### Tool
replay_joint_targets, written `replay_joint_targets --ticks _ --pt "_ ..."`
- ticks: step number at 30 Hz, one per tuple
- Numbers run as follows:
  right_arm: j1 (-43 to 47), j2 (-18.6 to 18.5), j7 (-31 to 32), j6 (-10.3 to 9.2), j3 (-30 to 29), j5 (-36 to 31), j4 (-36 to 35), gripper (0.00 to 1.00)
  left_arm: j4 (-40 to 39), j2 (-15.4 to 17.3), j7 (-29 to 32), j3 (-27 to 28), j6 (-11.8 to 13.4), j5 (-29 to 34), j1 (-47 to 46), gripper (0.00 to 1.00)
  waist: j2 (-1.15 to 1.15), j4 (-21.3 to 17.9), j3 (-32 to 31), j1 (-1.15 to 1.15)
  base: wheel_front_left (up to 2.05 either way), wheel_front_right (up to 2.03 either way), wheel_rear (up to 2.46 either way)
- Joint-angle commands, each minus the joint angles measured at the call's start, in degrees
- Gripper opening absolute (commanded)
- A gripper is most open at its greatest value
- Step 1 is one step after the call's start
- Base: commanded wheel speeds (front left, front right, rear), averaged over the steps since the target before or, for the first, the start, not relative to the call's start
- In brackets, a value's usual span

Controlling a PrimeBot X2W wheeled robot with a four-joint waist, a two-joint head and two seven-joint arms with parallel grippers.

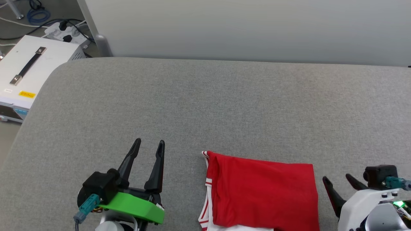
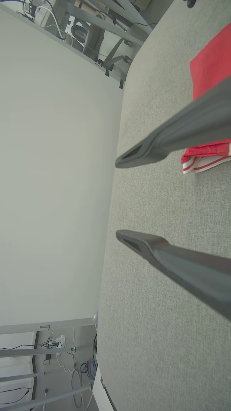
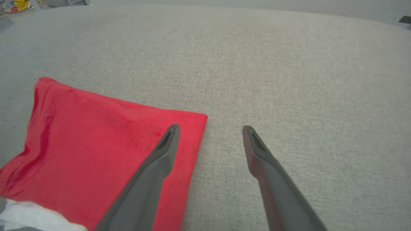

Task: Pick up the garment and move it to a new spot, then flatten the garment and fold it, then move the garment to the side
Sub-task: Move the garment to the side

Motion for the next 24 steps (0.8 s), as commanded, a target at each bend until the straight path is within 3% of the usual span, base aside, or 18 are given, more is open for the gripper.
replay_joint_targets --ticks 1,5,9,19,20,21,22,24 --pt "0.3 -0.9 2.5 -0.03 0.8 0.6 0.9 1.0 -0.2 0.2 -0.3 -0.2 -0.2 -0.3 -1.1 1.0 0.0 0.7 1.2 0.0 0.0 0.0 0.0" --pt "-0.5 0.3 10.9 -0.03 1.9 3.4 3.4 1.0 0.0 0.3 -0.3 -0.4 -0.2 -0.3 -2.1 1.0 0.0 1.7 2.6 0.0 0.0 0.0 0.0" --pt "-2.1 1.6 15.2 -0.03 1.6 3.8 5.5 1.0 0.0 0.2 -0.3 -1.0 -0.2 -0.7 -3.1 1.0 0.0 2.9 4.0 0.0 0.0 0.0 0.0" --pt "-3.9 2.3 19.7 -0.03 5.4 2.4 10.3 1.0 0.0 0.5 -0.3 -0.5 -0.2 -0.6 -4.3 1.0 0.0 4.4 6.1 0.0 0.0 0.0 0.0" --pt "-4.0 2.2 19.8 -0.03 5.9 2.3 10.7 0.75 0.0 0.4 -0.3 -0.5 -0.2 -0.6 -4.3 1.0 0.0 4.4 6.2 0.0 0.0 0.0 0.0" --pt "-4.1 1.9 19.8 -0.03 6.6 2.2 11.2 0.32 0.1 0.4 -0.3 -0.6 -0.2 -0.5 -4.3 1.0 0.0 4.4 6.2 0.0 0.0 0.0 0.0" --pt "-4.3 1.5 19.7 -0.03 7.4 2.1 11.5 0.0 0.2 0.4 -0.3 -0.7 -0.2 -0.5 -4.4 1.0 0.0 4.3 6.2 0.0 0.0 0.0 0.0" --pt "-4.6 0.7 19.1 -0.03 8.5 1.8 12.2 0.0 0.5 0.3 -0.3 -0.9 -0.2 -0.4 -4.4 1.0 0.0 4.1 6.0 0.0 0.0 0.0 0.0"
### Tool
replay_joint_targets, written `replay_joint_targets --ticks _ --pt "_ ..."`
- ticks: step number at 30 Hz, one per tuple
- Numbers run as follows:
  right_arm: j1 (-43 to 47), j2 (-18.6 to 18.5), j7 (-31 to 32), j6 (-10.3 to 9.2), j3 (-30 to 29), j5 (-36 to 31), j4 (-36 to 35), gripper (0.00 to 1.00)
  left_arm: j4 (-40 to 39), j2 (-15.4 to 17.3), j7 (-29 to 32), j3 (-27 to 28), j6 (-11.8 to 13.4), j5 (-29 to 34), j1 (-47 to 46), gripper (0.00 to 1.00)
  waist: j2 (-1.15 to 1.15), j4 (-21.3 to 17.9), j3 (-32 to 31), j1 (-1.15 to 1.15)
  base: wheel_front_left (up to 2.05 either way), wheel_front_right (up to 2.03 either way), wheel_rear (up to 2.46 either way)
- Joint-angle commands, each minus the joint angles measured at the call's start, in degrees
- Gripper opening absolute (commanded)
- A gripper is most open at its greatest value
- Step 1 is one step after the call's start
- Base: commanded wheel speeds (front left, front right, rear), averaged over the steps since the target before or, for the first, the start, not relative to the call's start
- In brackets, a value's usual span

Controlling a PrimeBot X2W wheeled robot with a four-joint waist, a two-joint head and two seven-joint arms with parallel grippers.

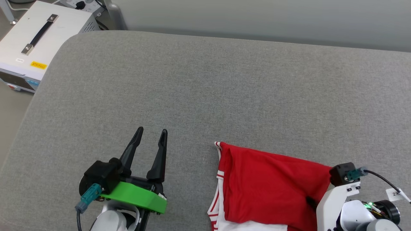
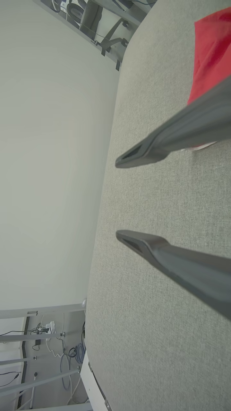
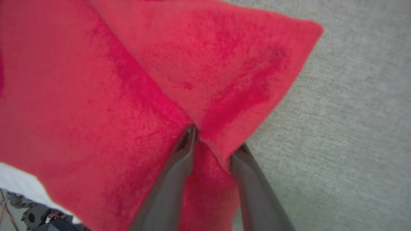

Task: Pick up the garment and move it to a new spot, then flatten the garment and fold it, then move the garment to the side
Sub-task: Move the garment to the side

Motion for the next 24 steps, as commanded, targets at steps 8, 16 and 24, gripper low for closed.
replay_joint_targets --ticks 8,16,24 --pt "-2.0 -2.6 -3.2 0.02 2.1 -1.4 1.2 0.0 0.5 0.3 -0.3 -0.8 -0.2 -0.5 -0.6 1.0 0.0 -2.8 -1.7 0.0 0.0 0.0 0.0" --pt "-5.1 -12.5 -5.1 0.02 8.4 -7.5 -4.0 0.0 0.3 0.2 -0.3 -2.8 -0.2 -0.8 0.0 1.0 0.0 -8.4 -2.4 0.0 0.0 0.0 0.0" --pt "-9.2 -26.1 -2.2 0.02 11.2 -9.6 -7.9 0.0 -1.6 0.2 -0.3 -5.4 -0.2 -0.3 -2.0 1.0 0.0 -15.4 1.0 0.0 0.0 0.0 0.0"
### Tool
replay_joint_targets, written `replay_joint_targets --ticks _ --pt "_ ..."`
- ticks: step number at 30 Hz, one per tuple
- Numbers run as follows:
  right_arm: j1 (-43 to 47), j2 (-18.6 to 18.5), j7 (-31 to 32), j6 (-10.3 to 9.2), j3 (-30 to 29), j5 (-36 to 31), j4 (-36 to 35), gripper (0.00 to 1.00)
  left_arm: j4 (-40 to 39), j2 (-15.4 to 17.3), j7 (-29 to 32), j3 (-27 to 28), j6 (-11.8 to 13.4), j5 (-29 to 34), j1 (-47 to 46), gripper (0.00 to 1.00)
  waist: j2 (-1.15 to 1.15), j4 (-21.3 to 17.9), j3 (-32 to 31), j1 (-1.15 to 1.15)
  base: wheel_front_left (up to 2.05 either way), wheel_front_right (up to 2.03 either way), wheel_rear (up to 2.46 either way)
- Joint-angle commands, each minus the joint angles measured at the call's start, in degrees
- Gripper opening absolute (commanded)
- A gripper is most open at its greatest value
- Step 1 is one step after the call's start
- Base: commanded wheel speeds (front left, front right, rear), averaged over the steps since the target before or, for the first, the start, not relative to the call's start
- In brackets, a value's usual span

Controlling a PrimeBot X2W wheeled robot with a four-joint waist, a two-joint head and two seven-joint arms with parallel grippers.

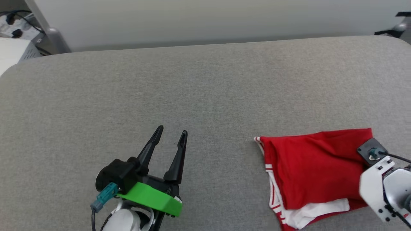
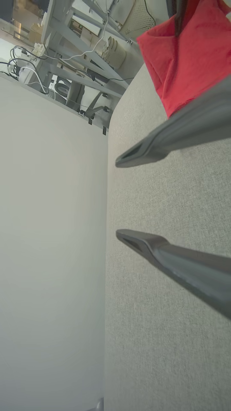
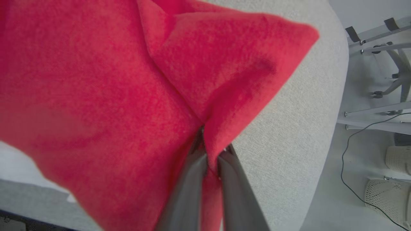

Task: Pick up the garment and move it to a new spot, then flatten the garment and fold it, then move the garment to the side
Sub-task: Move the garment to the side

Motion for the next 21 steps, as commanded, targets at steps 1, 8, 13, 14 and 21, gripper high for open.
replay_joint_targets --ticks 1,8,13,14,21 --pt "-1.7 -1.4 0.2 -0.1 -0.4 0.0 -0.3 0.0 -0.6 0.2 -0.3 -0.3 -0.2 0.1 -1.8 1.0 0.0 -4.3 3.0 0.0 0.0 0.0 0.0" --pt "-5.7 -9.4 -3.2 -0.1 -3.6 0.9 3.9 0.0 -3.3 0.6 -0.3 -2.3 -0.2 -1.9 -5.4 1.0 0.0 -10.0 9.9 0.0 0.0 0.0 0.0" --pt "-8.0 -11.2 -8.3 -0.1 -6.7 -0.2 9.6 0.0 -5.5 3.1 -0.3 -3.8 -0.2 -1.3 -9.4 1.0 0.0 -12.3 15.2 0.0 0.0 0.0 0.0" --pt "-8.2 -11.3 -9.8 -0.1 -7.9 -1.0 11.0 0.0 -6.0 3.8 -0.3 -4.3 -0.2 -1.1 -10.3 1.0 0.0 -12.5 16.3 0.0 0.0 0.0 0.0" --pt "-9.4 -9.4 -16.8 -0.1 -16.7 -3.8 20.6 0.0 -9.8 7.1 0.5 -4.6 -0.2 -0.5 -14.0 1.0 0.0 -13.3 21.6 0.0 0.0 0.0 0.0"
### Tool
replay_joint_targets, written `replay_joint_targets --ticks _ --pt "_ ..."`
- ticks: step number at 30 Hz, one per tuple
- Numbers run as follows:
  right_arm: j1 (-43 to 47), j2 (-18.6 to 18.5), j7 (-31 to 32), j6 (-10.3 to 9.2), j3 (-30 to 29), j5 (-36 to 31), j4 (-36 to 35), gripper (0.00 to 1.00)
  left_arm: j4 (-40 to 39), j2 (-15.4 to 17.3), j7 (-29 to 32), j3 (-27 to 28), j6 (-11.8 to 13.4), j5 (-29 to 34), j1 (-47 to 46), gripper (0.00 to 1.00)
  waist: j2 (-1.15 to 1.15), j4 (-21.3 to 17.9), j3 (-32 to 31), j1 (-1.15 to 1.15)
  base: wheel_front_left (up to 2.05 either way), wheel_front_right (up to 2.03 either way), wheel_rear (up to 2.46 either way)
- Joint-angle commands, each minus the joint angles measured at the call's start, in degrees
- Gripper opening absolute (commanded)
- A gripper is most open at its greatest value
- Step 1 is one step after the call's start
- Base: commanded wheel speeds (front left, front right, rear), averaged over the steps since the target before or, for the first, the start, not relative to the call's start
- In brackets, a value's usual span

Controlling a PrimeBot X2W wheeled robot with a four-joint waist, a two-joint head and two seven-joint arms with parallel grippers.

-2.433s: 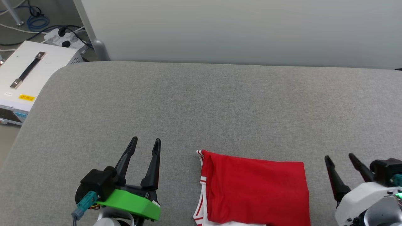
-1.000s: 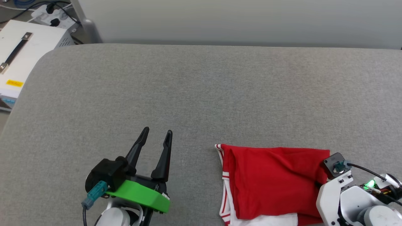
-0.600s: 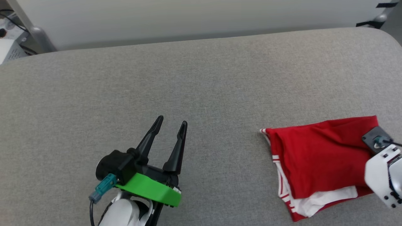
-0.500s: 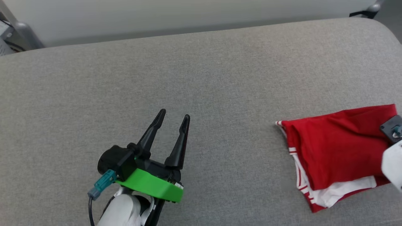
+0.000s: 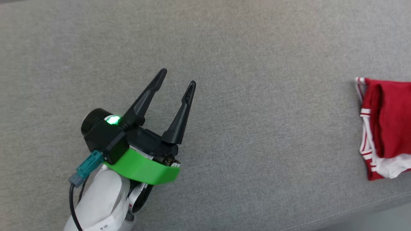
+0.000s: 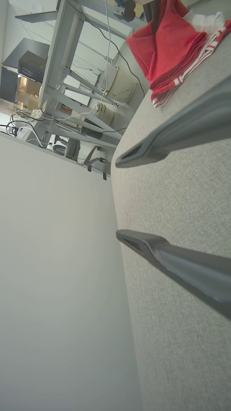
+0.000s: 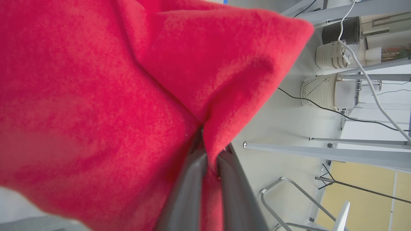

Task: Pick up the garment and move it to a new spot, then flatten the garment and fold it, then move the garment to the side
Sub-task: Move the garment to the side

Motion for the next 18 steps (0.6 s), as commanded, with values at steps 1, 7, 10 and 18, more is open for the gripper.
replay_joint_targets --ticks 1,7,10,18 --pt "-2.2 0.6 -1.6 -0.1 -1.9 -0.8 1.7 0.0 -1.3 0.8 0.6 0.2 -0.1 0.8 -1.5 1.0 0.0 -2.7 5.6 -0.01 0.0 0.0 0.0" --pt "-7.4 3.3 -7.6 -0.1 -8.9 -2.6 9.0 0.0 -6.4 2.7 3.5 0.7 0.2 1.2 -2.9 1.0 0.0 -2.3 9.0 -0.01 0.0 0.0 0.0" --pt "-10.3 4.4 -9.4 -0.1 -10.9 -3.5 12.7 0.0 -8.4 3.5 4.7 1.2 0.6 1.5 -3.5 1.0 0.0 -1.6 10.5 -0.01 0.0 0.0 0.0" --pt "-16.6 6.0 -13.8 -0.1 -13.9 -5.3 21.3 0.0 -11.6 5.4 6.6 2.5 1.4 1.9 -4.0 1.0 0.0 -0.3 13.2 -0.01 0.0 0.0 0.0"
